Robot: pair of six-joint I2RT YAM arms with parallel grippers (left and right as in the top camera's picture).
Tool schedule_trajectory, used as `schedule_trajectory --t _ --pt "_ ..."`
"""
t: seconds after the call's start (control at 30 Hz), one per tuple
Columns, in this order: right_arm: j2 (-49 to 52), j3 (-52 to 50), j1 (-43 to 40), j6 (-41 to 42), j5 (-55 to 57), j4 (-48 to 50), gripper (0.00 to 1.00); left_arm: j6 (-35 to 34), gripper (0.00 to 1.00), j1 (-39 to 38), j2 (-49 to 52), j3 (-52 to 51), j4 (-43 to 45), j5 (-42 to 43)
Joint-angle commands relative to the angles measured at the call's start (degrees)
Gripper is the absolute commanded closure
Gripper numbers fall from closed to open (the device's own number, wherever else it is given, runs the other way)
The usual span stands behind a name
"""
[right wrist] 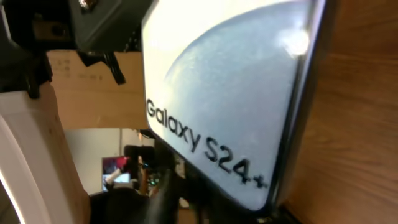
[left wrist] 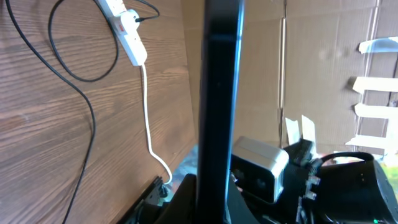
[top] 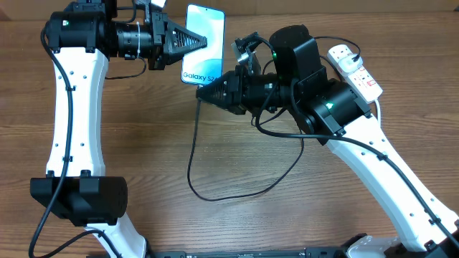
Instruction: Plug charger to phone and switch on socket
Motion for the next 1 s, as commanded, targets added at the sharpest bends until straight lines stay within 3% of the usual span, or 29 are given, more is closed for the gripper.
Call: schedule_trajectory --t 0.0,0.07,0.37,0.43,0.6,0.8,0.97 --pt "0.8 0.5 -0.2 -1.6 3.0 -1.3 0.55 0.7 0.96 -0.2 -0.4 0.5 -0.3 1.1" --pt "0.8 0.5 -0.2 -3.1 3.0 -2.8 0.33 0.6 0.96 -0.2 -0.4 0.5 0.2 -1.8" --pt "0.8 0.5 -0.6 -11.9 6.2 -13.4 0.06 0.2 0.96 0.5 1.5 0.5 0.6 -15.2" --pt "0.8 0.5 -1.8 -12.6 9.6 -17.0 0.04 1.0 0.96 0.5 3.7 0.5 0.2 -15.5" --pt "0.8 0.5 -9.9 -17.1 20.2 -27.5 0.04 16.1 0.96 -0.6 12.6 0.5 -5.5 -16.4" --pt "0.8 0.5 -17.4 -21.2 24.4 -32.0 0.02 24.5 0.96 -3.6 22.2 0.5 -9.2 -18.9" --pt "0.8 0.5 -19.5 -23.3 25.0 -32.5 0.02 25.6 0.96 -4.4 28.0 0.5 -6.4 -18.9"
